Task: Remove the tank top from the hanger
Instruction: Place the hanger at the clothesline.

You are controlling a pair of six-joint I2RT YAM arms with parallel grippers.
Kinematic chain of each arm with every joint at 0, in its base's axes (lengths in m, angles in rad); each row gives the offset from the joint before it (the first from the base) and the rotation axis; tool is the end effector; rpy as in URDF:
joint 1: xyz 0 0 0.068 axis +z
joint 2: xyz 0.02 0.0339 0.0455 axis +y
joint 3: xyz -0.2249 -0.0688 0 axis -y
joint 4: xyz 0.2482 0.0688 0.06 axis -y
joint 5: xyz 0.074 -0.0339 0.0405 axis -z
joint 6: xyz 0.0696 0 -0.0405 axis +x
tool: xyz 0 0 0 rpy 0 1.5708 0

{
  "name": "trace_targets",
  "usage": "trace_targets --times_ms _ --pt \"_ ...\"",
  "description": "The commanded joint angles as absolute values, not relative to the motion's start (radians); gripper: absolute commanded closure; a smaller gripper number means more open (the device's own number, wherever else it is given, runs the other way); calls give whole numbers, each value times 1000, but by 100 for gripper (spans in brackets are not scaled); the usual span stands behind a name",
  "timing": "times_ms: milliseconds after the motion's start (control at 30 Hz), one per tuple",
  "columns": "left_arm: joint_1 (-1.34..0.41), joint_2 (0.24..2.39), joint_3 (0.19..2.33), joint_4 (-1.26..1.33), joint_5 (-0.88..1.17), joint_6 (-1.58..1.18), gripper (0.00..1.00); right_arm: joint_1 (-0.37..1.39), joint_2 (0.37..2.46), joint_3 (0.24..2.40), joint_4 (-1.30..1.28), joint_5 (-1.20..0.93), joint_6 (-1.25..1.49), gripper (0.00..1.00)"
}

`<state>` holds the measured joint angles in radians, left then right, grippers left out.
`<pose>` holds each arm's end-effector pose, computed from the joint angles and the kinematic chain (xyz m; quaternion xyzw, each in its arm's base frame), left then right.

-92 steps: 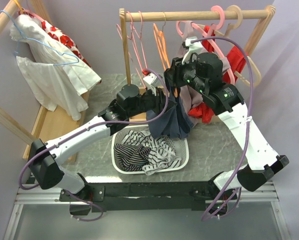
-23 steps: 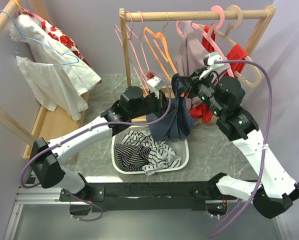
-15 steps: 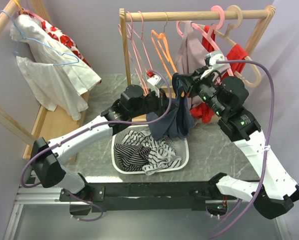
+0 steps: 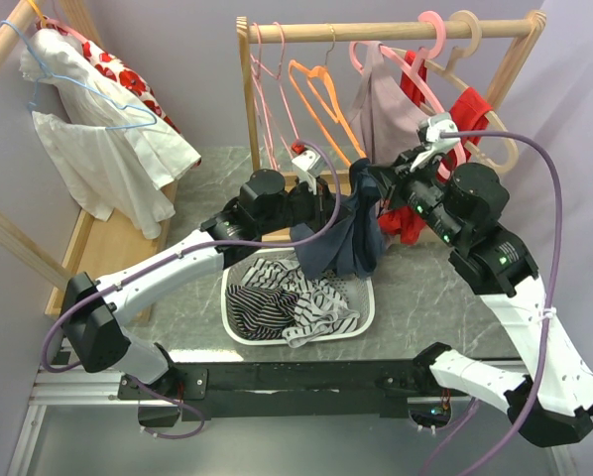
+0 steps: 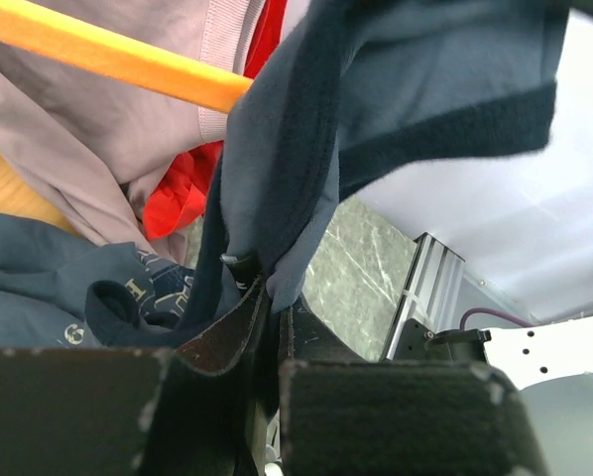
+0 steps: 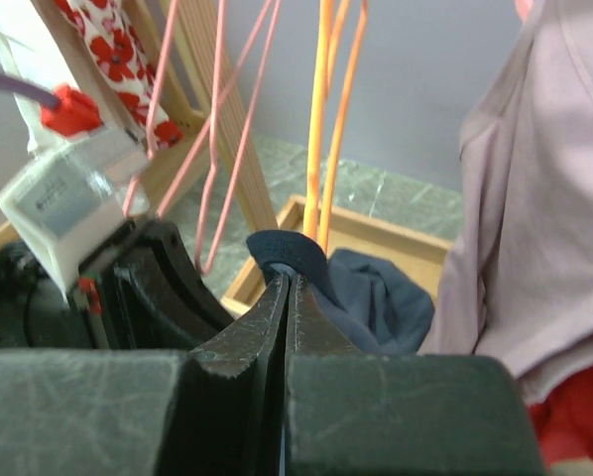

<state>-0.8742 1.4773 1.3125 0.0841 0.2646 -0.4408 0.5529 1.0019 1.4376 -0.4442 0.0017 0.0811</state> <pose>0.2391 -0.3142 0.3445 0.2440 0.6924 -0.4875 0.4727 0.2061 0.1271 0.4609 -0.1654 0.6906 0.2189 0.6692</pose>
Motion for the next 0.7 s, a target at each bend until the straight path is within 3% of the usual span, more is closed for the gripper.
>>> trace_targets --times_ms 0,433,667 --pt "-881 1459 1315 112 272 -454 92 557 966 1422 -528 12 90 100" --pt "-881 1393 1259 68 268 -457 94 561 924 1371 -681 -93 150 100" --pt "-890 1325 1214 -116 236 -408 99 572 930 1365 -814 -259 153 100"
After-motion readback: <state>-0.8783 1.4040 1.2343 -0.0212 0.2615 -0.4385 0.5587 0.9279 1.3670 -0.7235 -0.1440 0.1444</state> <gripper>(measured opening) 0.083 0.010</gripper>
